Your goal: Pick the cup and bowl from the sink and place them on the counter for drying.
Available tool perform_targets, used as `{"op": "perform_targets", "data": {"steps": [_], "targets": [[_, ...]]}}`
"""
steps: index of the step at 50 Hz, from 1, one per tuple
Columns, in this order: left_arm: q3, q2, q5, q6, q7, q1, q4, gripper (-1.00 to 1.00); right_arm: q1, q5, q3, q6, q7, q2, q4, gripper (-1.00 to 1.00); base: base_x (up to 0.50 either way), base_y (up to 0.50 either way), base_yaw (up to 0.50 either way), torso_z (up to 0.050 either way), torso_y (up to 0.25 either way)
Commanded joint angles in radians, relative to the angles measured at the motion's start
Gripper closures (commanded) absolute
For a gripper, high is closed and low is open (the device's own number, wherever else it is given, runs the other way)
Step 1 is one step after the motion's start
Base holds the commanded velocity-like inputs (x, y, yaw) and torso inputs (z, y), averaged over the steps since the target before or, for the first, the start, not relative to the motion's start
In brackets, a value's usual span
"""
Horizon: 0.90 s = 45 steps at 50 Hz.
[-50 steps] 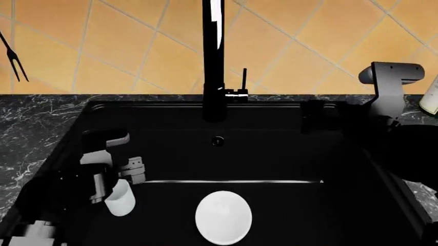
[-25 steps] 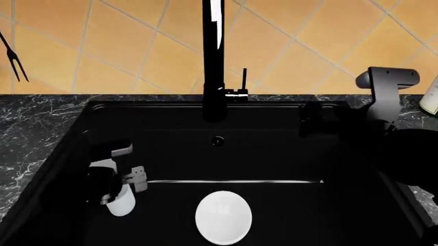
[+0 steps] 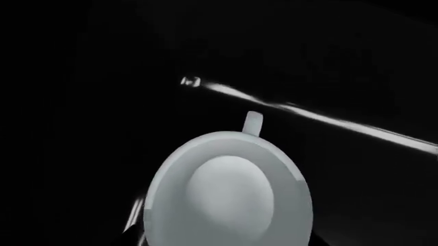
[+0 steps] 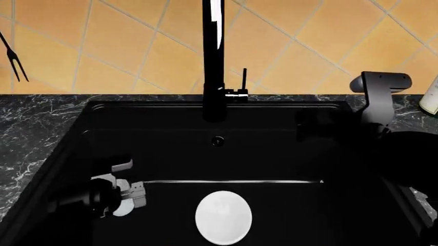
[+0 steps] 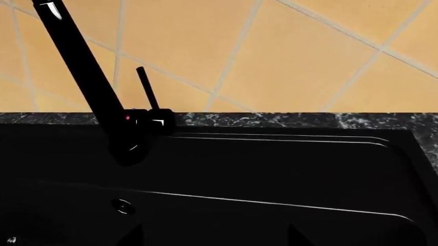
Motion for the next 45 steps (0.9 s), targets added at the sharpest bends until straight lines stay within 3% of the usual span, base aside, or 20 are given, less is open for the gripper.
{"op": "perform_targets", "data": {"steps": [1, 4, 5, 13, 24, 32, 39, 41, 45], "targets": [[-0.132, 0.0, 0.17, 0.008, 0.062, 0.004, -0.02, -1.0, -0.016, 0.001, -0.005, -0.014, -0.003, 0.002, 0.002, -1.0, 0.0, 0.0, 0.0, 0.0, 0.0], [-0.16, 0.001, 0.204, 0.025, 0.059, -0.004, -0.02, -1.0, -0.022, 0.001, -0.003, -0.02, -0.005, 0.004, 0.002, -1.0, 0.0, 0.0, 0.0, 0.0, 0.0], [-0.127, 0.008, 0.247, 0.071, 0.046, -0.008, -0.02, 1.0, -0.026, 0.001, -0.003, -0.023, -0.005, 0.005, 0.001, -1.0, 0.0, 0.0, 0.0, 0.0, 0.0], [-0.138, 0.061, 0.265, 0.051, 0.04, -0.023, 0.027, 1.0, -0.045, 0.006, -0.005, -0.031, -0.011, 0.004, 0.004, -1.0, 0.0, 0.0, 0.0, 0.0, 0.0], [-0.181, 0.033, 0.198, -0.441, -0.03, 0.215, 0.799, 1.0, -0.056, 0.046, -0.009, -0.01, -0.036, 0.001, 0.003, -1.0, 0.0, 0.0, 0.0, 0.0, 0.0], [-0.233, -0.01, 0.141, -0.673, -0.025, 0.309, 1.132, 1.0, -0.049, 0.054, -0.02, -0.002, -0.046, 0.002, 0.024, -1.0, 0.0, 0.0, 0.0, 0.0, 0.0], [-0.233, -0.031, 0.092, -0.855, -0.016, 0.27, 1.318, 1.0, -0.011, 0.077, -0.057, 0.061, -0.062, -0.008, 0.096, -1.0, 0.0, 0.0, 0.0, 0.0, 0.0], [-0.22, -0.06, -0.018, -0.874, -0.086, 0.257, 1.339, 1.0, -0.002, 0.095, -0.019, 0.067, -0.036, -0.035, 0.137, -1.0, 0.0, 0.0, 0.0, 0.0, 0.0], [-0.202, -0.152, -0.466, -0.873, -0.424, 0.223, 1.327, 1.0, 0.016, 0.083, -0.086, 0.083, -0.087, -0.037, 0.196, -1.0, 0.0, 0.0, 0.0, 0.0, 0.002]]}}
